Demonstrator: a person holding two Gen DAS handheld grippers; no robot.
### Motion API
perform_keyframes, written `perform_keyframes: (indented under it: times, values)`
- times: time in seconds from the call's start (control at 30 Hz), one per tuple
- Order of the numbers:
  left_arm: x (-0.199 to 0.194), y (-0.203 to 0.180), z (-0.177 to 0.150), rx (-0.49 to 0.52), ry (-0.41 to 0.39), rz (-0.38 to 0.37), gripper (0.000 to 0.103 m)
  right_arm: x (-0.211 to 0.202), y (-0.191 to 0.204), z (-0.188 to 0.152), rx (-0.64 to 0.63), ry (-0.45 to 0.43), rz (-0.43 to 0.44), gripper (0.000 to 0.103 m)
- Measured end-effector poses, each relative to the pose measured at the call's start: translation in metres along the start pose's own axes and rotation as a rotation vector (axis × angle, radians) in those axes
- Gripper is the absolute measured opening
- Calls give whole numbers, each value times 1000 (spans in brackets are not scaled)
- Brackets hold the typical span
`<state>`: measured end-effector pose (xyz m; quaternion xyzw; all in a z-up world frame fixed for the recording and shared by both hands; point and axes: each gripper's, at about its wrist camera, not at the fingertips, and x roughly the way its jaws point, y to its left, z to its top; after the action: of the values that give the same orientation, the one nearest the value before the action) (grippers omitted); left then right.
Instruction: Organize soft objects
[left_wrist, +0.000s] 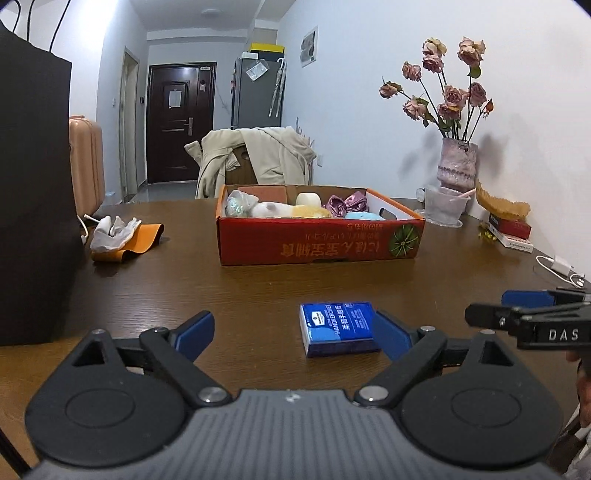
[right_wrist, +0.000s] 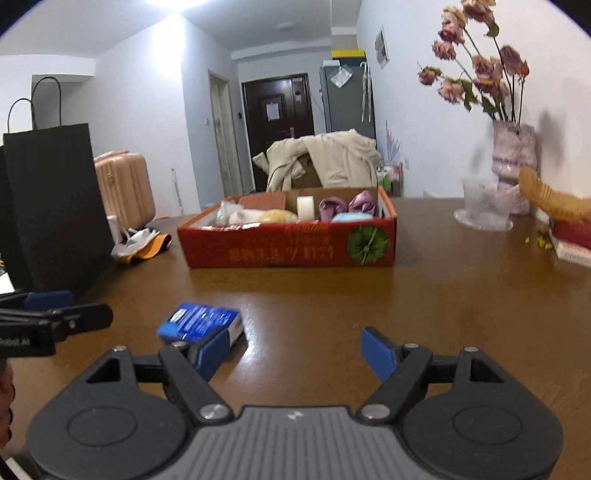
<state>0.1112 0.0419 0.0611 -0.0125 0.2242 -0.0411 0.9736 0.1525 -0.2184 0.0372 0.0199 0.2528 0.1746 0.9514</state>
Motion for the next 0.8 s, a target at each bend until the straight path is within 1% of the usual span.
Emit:
perform_keyframes:
  times: [0.13, 0.23, 0.3, 0.33, 0.37, 0.43, 0.5, 0.57, 0.63, 0.73, 0.8]
  values:
    - [-2, -2, 1, -9, -4, -11, 94, -7, 10, -1, -14, -13, 21, 78]
    - [2, -3, 0, -7, -7, -30, 94, -4, 14, 0, -15, -9, 34, 76]
    - [9, -4, 0, -11, 5, -43, 93, 0, 13, 2, -5, -12, 50, 76]
    - [13, -3, 0, -16, 12, -48, 88, 3, 14, 2, 0, -12, 59, 76]
    - [18, -2, 0, -24, 20, -52, 80, 6, 14, 2, 4, -8, 67, 74]
    - [29, 2, 1, -48, 44, -74, 74, 16, 15, 3, 23, 11, 86, 69]
    - [40, 5, 2, -76, 62, -83, 74, 28, 14, 6, 51, 38, 108, 64]
    - [52, 9, 4, -103, 78, -103, 68, 40, 13, 8, 82, 42, 133, 62]
    - [64, 13, 5, -133, 99, -122, 67, 52, 15, 9, 93, 49, 145, 61]
    - [86, 21, 7, -181, 158, -149, 57, 73, 17, 12, 107, 78, 168, 58]
    - [97, 25, 6, -207, 187, -169, 53, 87, 19, 14, 114, 109, 183, 51]
